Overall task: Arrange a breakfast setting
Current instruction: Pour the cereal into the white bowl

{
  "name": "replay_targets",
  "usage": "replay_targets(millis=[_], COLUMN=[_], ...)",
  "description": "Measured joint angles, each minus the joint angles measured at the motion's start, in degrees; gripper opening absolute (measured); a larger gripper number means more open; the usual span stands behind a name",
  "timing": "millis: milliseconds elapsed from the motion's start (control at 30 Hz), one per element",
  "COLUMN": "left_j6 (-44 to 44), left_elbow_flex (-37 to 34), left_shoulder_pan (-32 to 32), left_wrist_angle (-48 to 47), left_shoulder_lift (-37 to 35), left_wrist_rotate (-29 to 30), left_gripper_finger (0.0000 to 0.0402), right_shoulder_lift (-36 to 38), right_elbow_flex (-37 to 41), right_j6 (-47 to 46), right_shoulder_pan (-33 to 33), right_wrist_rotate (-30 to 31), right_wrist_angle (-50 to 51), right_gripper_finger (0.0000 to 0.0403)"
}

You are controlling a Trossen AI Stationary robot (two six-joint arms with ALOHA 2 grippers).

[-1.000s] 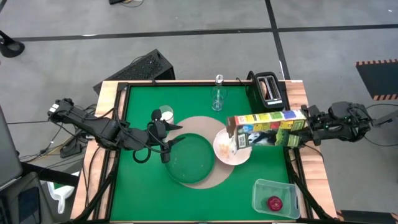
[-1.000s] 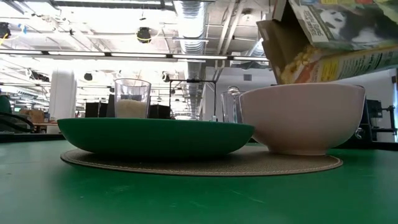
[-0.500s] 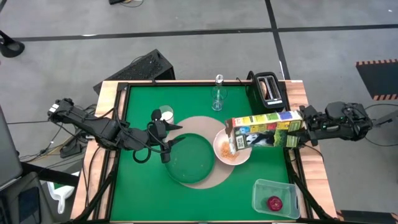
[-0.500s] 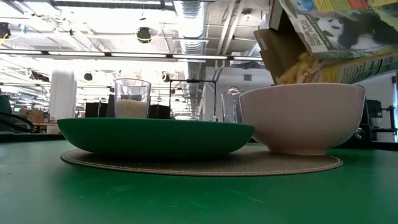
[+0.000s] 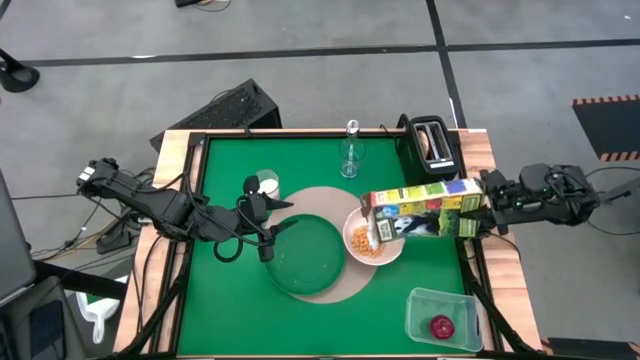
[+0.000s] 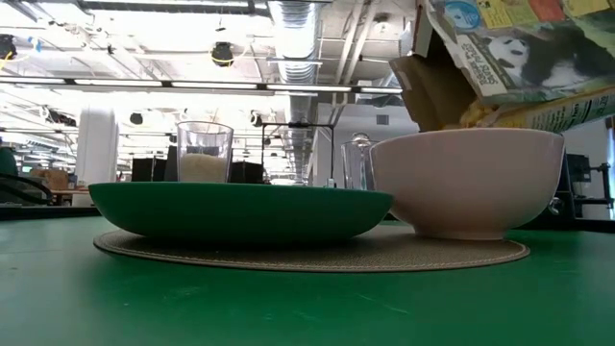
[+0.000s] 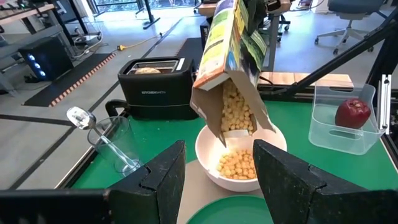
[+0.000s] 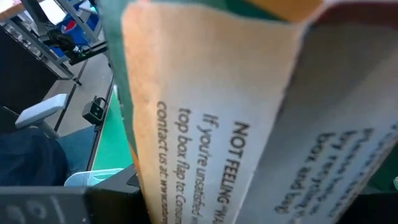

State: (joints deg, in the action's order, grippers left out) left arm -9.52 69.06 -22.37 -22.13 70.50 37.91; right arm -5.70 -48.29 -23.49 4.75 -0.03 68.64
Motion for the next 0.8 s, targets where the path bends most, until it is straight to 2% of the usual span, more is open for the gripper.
replay_targets(millis=[533,800], left_j6=[0.24,0.24], left_elbow_flex=[0.00,0.00], left_shoulder_pan=[0.02,0.02], left_wrist_angle=[-0.28,-0.28], left_shoulder_lift=[0.00,0.02], left_wrist_rotate=[-0.02,0.00], left_gripper_finger=[0.0176,0.0176], right_shoulder_lift=[-0.80,-0.81], right_elbow_flex=[-3.13,-3.08], right_j6=[0.59,0.85], right_shoulder_pan=[0.00,-0.01], right_wrist_rotate=[1.01,1.73], right_wrist_angle=[0.28,0.55], right_gripper_finger=[0.0243,0.0173])
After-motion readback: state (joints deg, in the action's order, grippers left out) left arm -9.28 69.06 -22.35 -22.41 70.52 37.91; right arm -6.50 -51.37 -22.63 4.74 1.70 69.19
